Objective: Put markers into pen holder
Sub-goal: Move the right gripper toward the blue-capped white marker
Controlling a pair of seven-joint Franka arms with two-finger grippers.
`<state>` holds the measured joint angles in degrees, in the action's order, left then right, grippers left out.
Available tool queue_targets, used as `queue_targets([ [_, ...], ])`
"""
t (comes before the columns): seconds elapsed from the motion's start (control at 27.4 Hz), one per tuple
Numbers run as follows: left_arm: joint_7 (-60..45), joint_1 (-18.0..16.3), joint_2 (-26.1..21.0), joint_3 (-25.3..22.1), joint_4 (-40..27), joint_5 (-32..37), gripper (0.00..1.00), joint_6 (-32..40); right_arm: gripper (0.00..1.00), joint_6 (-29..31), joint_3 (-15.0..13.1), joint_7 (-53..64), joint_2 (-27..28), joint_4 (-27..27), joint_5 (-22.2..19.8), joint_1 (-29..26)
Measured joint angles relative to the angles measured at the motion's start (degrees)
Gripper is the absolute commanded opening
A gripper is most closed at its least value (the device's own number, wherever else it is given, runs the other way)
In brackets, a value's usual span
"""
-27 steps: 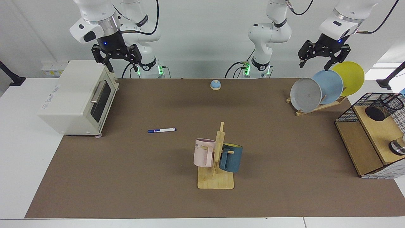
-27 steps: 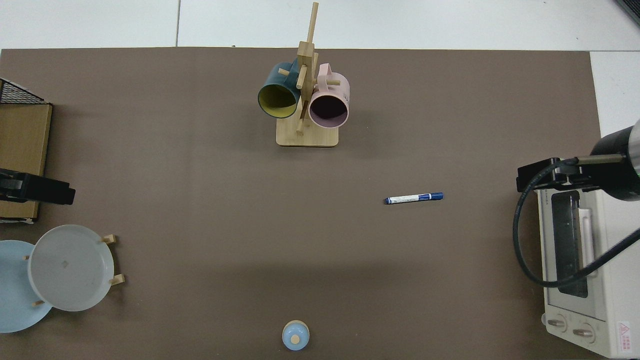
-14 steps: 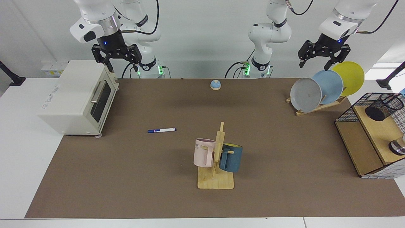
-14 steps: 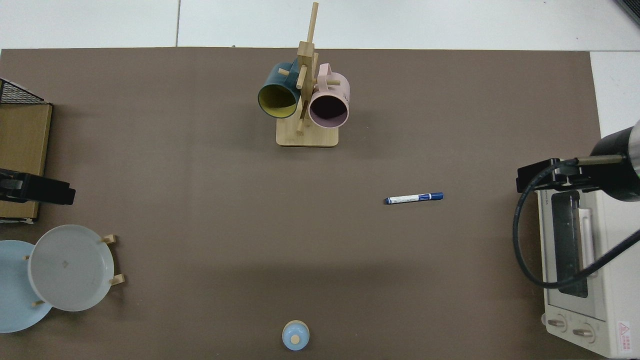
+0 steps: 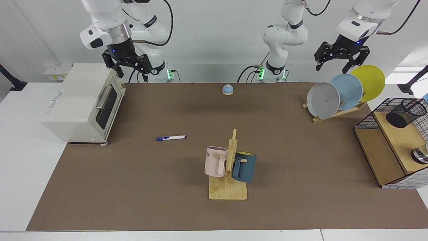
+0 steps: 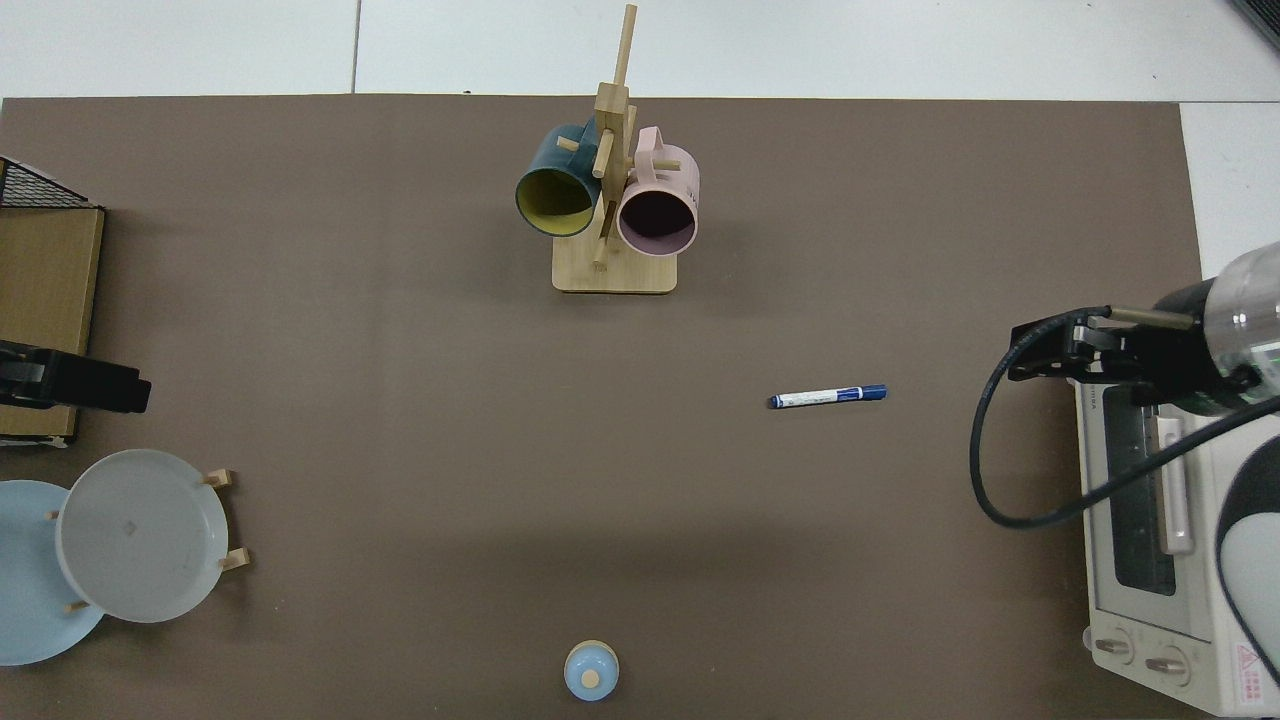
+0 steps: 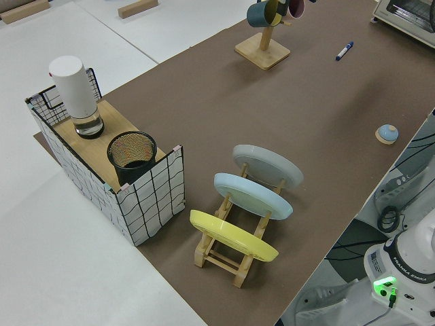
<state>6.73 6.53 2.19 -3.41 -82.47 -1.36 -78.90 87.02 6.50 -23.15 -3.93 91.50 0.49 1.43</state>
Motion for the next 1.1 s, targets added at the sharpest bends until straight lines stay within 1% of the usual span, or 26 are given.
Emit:
queue_targets([
  [0.11, 0.0, 0.0, 0.0, 0.0, 0.0, 0.0, 1.00, 0.0, 1.00, 2.7, 0.0, -6.4, -0.2, 2.3, 0.0, 0.1],
  [0.29, 0.0, 0.0, 0.1, 0.0, 0.0, 0.0, 1.00, 0.1, 1.00, 10.0, 0.1, -20.8, 0.3, 7.1, 0.1, 0.3],
  [0.51, 0.0, 0.0, 0.1, 0.1, 0.0, 0.0, 1.00, 0.1, 1.00, 13.2, 0.1, -36.3, 2.7, 11.0, 0.4, 1.2],
  [0.62, 0.0, 0.0, 0.1, 0.1, 0.0, 0.0, 1.00, 0.1, 1.00, 17.0, 0.2, -43.4, 3.7, 14.2, 3.1, 1.6],
  [0.77, 0.0, 0.0, 0.1, 0.1, 0.0, 0.0, 1.00, 0.1, 1.00, 23.5, 0.3, -49.6, 4.2, 19.5, 5.4, 2.6],
  [0.95, 0.0, 0.0, 0.1, 0.1, 0.0, 0.0, 1.00, 0.3, 1.00, 32.0, 0.3, -58.0, 4.4, 25.4, 5.6, 4.4],
  [1.1, 0.0, 0.0, 0.2, 0.1, -0.2, 0.0, 1.00, 0.6, 1.00, 35.7, 0.3, -61.7, 4.4, 28.0, 5.6, 4.7],
])
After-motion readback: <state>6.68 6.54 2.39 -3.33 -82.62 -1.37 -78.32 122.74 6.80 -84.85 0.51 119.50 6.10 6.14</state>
